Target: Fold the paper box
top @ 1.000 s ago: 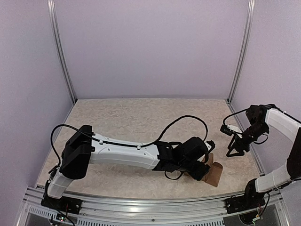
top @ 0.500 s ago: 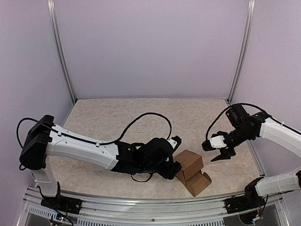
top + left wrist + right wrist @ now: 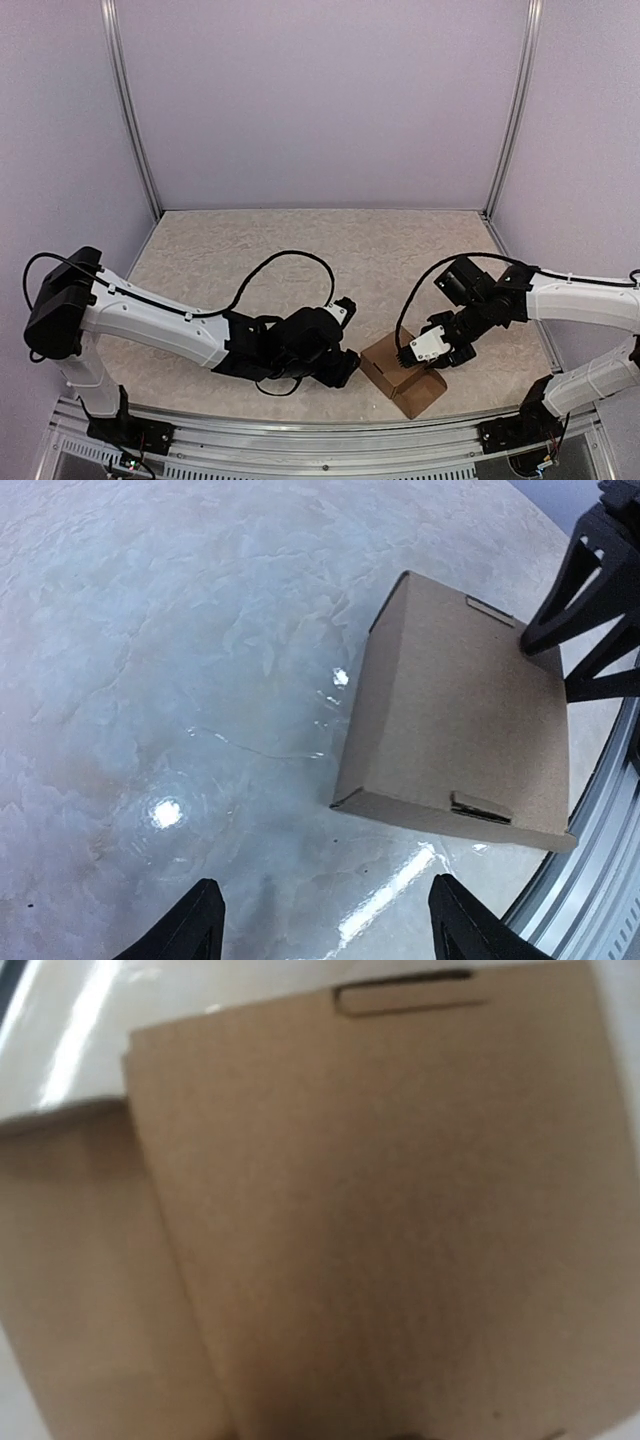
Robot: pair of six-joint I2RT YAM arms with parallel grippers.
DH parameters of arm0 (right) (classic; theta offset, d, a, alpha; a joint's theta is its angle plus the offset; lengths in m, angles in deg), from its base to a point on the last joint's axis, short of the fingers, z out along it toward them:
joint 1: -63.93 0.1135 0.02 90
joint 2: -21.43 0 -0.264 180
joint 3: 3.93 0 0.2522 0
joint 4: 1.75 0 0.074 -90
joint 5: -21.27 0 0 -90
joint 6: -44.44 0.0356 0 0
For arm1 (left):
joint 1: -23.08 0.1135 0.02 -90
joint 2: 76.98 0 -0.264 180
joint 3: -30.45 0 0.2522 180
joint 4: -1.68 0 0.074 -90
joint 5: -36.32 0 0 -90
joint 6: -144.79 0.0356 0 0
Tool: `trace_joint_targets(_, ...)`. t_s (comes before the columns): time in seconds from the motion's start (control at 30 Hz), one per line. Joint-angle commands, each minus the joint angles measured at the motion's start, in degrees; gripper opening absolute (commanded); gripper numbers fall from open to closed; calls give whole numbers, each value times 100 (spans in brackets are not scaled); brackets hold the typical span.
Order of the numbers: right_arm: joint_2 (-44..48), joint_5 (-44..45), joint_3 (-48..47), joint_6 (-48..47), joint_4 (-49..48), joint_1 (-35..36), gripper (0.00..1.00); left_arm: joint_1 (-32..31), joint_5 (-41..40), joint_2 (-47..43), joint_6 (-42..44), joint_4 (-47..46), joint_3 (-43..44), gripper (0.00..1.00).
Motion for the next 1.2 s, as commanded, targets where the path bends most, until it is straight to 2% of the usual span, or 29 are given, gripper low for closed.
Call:
trace_joint_targets(0.0, 10, 692, 259, 686, -340, 398, 42, 292, -241, -403, -516, -138, -507, 69)
trace_joint_targets(0.17, -72, 825, 200, 1463, -898, 513, 44, 522, -360, -835, -633, -320, -1027, 69)
trace_joint_targets(0.37, -943, 1189, 60, 2517, -1707, 709, 38, 750, -429, -1150, -791, -312, -1298, 69)
trace_joint_targets(0.5, -1388, 1143, -335, 2866, -1568, 710, 37, 672, -208, -1232, -1057, -261, -1286, 68)
trace_joint_targets(0.73, -663, 375, -885, 2860, -455, 558, 58, 438, 256, -787, -1760, 99, -951, 68)
trace_joint_targets(0.87, -661, -320, -1221, 2784, -269, -302, 60, 586, 478, -536, -1895, -219, -923, 68)
trace_joint_targets(1.0, -1123, -578, -1289, 2766, -589, -1033, 53, 897, 937, -402, -1864, -649, -896, 68)
trace_joint_targets(1.17, -1767, -476, -1284, 2796, -1067, -1234, 39, 1227, 1313, -74, -1667, -631, -546, 67)
